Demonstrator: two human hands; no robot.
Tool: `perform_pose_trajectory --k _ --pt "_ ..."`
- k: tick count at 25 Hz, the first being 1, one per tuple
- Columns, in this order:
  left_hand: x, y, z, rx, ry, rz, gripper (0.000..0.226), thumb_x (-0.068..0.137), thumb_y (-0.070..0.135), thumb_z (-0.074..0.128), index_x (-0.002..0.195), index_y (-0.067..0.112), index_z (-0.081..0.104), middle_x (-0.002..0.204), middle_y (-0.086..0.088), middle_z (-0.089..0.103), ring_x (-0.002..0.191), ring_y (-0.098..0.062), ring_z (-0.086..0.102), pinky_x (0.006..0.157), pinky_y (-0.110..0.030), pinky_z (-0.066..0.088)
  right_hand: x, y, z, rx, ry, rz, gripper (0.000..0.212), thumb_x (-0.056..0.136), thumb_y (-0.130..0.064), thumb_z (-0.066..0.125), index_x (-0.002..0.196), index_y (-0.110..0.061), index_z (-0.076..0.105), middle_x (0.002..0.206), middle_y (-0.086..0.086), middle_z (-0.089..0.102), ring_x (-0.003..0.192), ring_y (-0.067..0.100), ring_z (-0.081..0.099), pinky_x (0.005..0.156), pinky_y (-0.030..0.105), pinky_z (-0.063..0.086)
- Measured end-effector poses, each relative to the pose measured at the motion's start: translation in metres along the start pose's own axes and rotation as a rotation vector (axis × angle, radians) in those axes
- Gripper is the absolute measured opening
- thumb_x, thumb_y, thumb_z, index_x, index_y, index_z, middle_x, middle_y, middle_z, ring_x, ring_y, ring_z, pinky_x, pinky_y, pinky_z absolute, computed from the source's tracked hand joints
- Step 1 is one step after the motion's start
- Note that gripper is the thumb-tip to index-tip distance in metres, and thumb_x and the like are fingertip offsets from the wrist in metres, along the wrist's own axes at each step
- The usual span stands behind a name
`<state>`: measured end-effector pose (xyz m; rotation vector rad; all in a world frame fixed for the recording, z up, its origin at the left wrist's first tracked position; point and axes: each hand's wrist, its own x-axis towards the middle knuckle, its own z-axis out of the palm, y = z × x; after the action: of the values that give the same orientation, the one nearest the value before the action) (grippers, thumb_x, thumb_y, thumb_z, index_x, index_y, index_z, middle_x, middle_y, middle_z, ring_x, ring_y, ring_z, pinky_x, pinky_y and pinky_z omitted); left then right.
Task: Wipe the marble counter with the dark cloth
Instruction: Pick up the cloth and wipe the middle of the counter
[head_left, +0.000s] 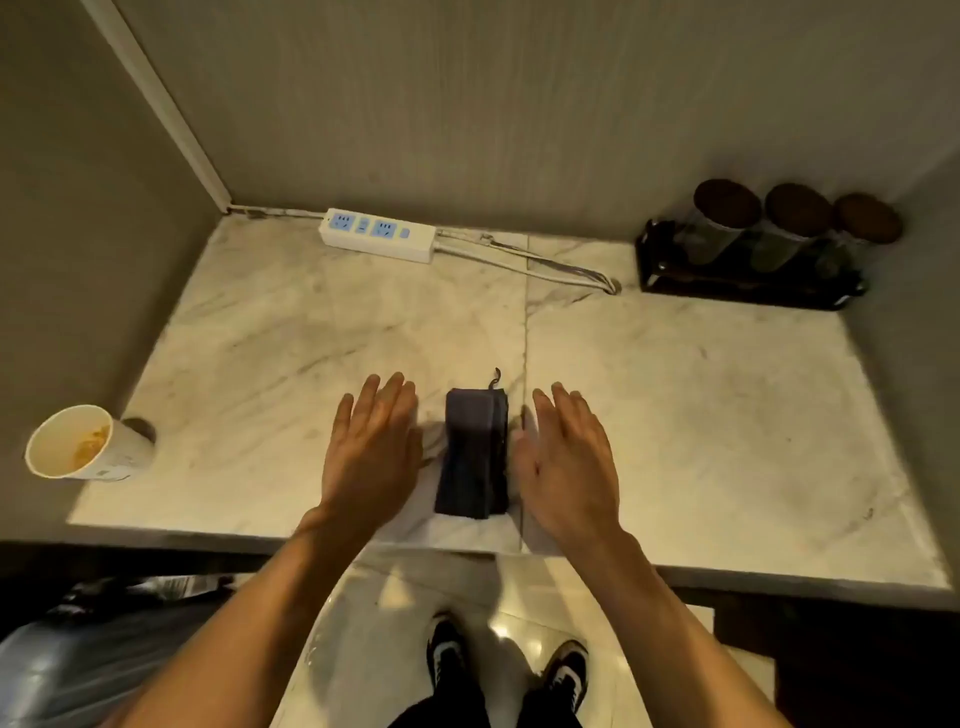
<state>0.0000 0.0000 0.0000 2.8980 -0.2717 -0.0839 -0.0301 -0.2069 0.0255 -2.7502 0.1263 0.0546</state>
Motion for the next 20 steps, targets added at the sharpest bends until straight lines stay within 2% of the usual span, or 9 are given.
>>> perform_pose_trajectory --k 2,4,10,13,18,20 --pt "0.005 -0.010 0.014 0.012 -0.001 -0.009 0.050 0.097 0.027 0.037 0.143 0.006 0.037 0.153 -0.016 0.035 0.143 -0.036 0.025 0.116 -0.053 0.020 0.007 -0.008 0.018 -0.044 -0.013 -0.025 0.054 0.099 -0.042 0.035 0.144 -0.013 0.035 0.155 0.014 0.030 0.143 0.033 0.022 0.116 0.045 0.020" --pt "0.004 -0.017 0.032 -0.008 -0.033 -0.036 0.054 0.099 0.030 0.029 0.148 0.007 0.028 0.157 -0.015 0.027 0.146 -0.033 0.017 0.118 -0.051 0.013 0.012 -0.015 0.035 -0.070 -0.053 -0.040 0.057 0.098 -0.046 0.033 0.146 -0.016 0.031 0.157 0.013 0.026 0.144 0.033 0.018 0.116 0.046 0.021" --pt "0.007 -0.023 0.064 -0.056 0.012 -0.080 0.054 0.098 0.030 0.028 0.146 0.007 0.034 0.155 -0.015 0.031 0.145 -0.031 0.021 0.118 -0.051 0.012 0.035 -0.038 0.078 -0.093 -0.053 -0.043 0.065 0.095 -0.050 0.036 0.149 -0.015 0.028 0.159 0.012 0.019 0.145 0.032 0.014 0.116 0.048 0.017" --pt "0.007 -0.022 0.070 -0.015 0.024 -0.092 0.055 0.098 0.031 0.026 0.148 0.010 0.031 0.157 -0.012 0.028 0.146 -0.028 0.017 0.119 -0.048 0.007 0.038 -0.047 0.092 -0.093 -0.031 -0.011 0.067 0.095 -0.048 0.039 0.149 -0.011 0.027 0.160 0.013 0.018 0.146 0.033 0.015 0.117 0.049 0.016" --pt "0.007 -0.020 0.068 -0.016 0.035 -0.089 0.052 0.097 0.027 0.034 0.145 0.007 0.036 0.154 -0.014 0.032 0.145 -0.031 0.022 0.117 -0.051 0.012 0.031 -0.055 0.109 -0.084 -0.031 0.069 0.065 0.097 -0.041 0.037 0.152 -0.009 0.021 0.160 0.012 0.016 0.147 0.030 0.011 0.119 0.047 0.009" --pt "0.007 -0.021 0.068 -0.025 0.038 -0.091 0.053 0.097 0.026 0.033 0.146 0.007 0.035 0.155 -0.014 0.032 0.145 -0.031 0.022 0.117 -0.051 0.014 0.030 -0.056 0.113 -0.057 -0.027 0.094 0.064 0.097 -0.037 0.038 0.152 -0.009 0.019 0.160 0.011 0.016 0.147 0.029 0.011 0.119 0.047 0.011"
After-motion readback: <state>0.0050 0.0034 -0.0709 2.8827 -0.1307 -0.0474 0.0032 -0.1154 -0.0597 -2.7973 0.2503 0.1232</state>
